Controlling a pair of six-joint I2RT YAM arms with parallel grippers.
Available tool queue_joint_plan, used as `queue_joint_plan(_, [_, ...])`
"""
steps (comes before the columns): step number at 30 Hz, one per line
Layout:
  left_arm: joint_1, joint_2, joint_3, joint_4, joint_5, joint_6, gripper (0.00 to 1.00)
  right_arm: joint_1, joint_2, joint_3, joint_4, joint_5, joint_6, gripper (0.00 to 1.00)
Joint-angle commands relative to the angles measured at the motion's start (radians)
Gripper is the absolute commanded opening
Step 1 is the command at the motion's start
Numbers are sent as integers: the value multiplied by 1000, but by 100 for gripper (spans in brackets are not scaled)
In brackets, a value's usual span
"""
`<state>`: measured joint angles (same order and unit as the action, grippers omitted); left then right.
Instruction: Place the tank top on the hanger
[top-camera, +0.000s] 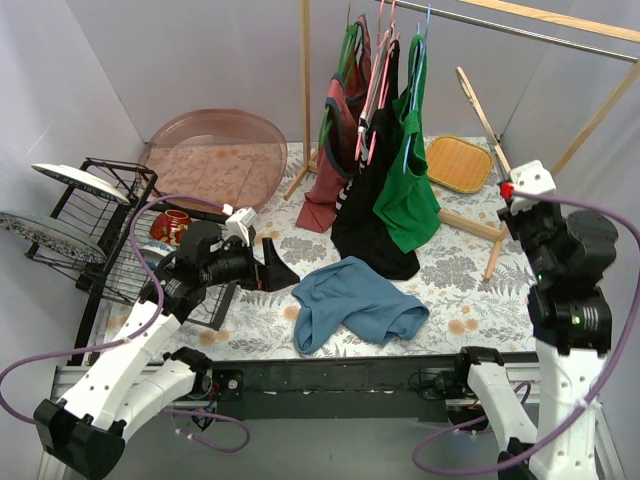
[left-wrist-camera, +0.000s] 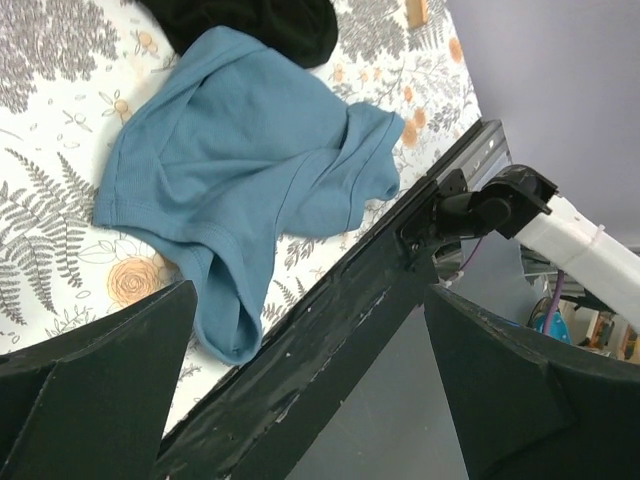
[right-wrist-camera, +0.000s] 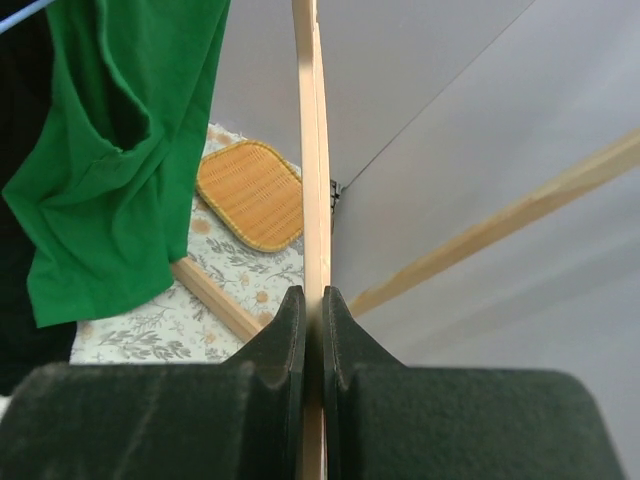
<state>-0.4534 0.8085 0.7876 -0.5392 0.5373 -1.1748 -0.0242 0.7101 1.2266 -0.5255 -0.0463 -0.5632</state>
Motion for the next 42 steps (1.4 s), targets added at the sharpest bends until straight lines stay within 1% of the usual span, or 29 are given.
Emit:
queue_joint_plan(1, [2, 29, -28, -4, 49, 14, 98, -8, -133, 19, -36, -38, 39, 1])
queue_joint_plan(5, [2, 43, -31, 1, 70, 12, 98, -60, -181, 65, -110, -136, 51, 1])
queue_joint_plan(8, [1, 46, -34, -4, 85, 17, 97, -82, -184, 137, -183, -265, 60, 1])
queue_joint_plan(9, [1, 46, -33, -11, 87, 18, 97, -86, -181, 157, -203, -353, 59, 1])
queue_joint_plan(10, [-2, 44, -36, -13, 90, 18, 96, -100, -179, 204, -224, -410, 39, 1])
queue_joint_plan(11, [-5, 44, -40, -16, 75, 12, 96, -108, -172, 223, -284, -467, 16, 1])
queue_joint_plan(12, [-10, 47, -44, -30, 58, 7, 96, -117, -161, 249, -316, -630, 0, 1])
queue_joint_plan(14, [-36, 63, -44, -53, 11, 6, 95, -149, -121, 304, -413, -798, -11, 1])
queue_joint_plan(15, [-47, 76, -44, -70, -8, 6, 95, -161, -107, 316, -438, -934, -6, 1])
queue_joint_plan(16, [-76, 80, -42, -74, -28, 1, 95, -193, -94, 329, -467, -992, -23, 1])
queue_joint_plan(17, [-93, 83, -41, -79, -66, -5, 94, -213, -72, 359, -531, -1042, -80, 1])
queue_joint_plan(18, [-108, 86, -42, -85, -82, -9, 95, -230, -63, 370, -554, -1119, -113, 1])
queue_joint_plan(19, [-138, 92, -42, -85, -92, -23, 94, -261, -55, 378, -580, -1156, -136, 1])
queue_joint_plan(20, [-154, 95, -42, -85, -108, -31, 94, -275, -32, 390, -618, -1193, -192, 1])
queue_joint_plan(21, [-172, 101, -42, -85, -135, -39, 94, -286, -18, 389, -684, -1261, -217, 1])
queue_joint_plan(22, [-207, 112, -41, -85, -151, -51, 94, -302, -5, 387, -724, -1291, -243, 1])
queue_joint_plan(24, [-240, 119, -34, -96, -201, -68, 93, -306, 35, 355, -781, -1334, -297, 1])
queue_joint_plan(26, [-266, 113, -34, -113, -243, -95, 91, -306, 63, 315, -788, -1334, -316, 1])
queue_joint_plan(27, [-269, 106, -33, -132, -296, -109, 87, -304, 68, 279, -788, -1322, -329, 1])
queue_joint_plan(29, [-269, 74, -48, -145, -336, -167, 82, -304, 81, 242, -788, -1302, -342, 1])
queue_joint_plan(30, [-271, 60, -60, -151, -353, -196, 78, -304, 83, 225, -786, -1270, -349, 1])
queue_joint_plan(31, [-272, 48, -95, -145, -356, -219, 68, -303, 84, 194, -786, -1250, -360, 1])
queue_joint_plan(35, [-323, 11, -163, -133, -375, -340, 63, -263, 83, 104, -788, -1138, -359, 1])
queue_joint_plan(37, [-390, 27, -179, -111, -388, -382, 60, -198, 75, 56, -788, -1097, -357, 1])
queue_joint_plan(38, [-419, 40, -180, -107, -419, -405, 60, -175, 77, 47, -788, -1049, -354, 1])
queue_joint_plan(39, [-494, 73, -176, -101, -447, -452, 59, -134, 81, 39, -786, -1023, -351, 1])
queue_joint_plan(40, [-533, 93, -165, -97, -473, -471, 59, -120, 92, 30, -786, -1000, -349, 1])
queue_joint_plan(41, [-569, 113, -137, -96, -526, -489, 59, -108, 97, 16, -786, -962, -353, 1])
queue_joint_plan(42, [-631, 139, -119, -96, -578, -512, 59, -94, 103, 8, -785, -949, -356, 1])
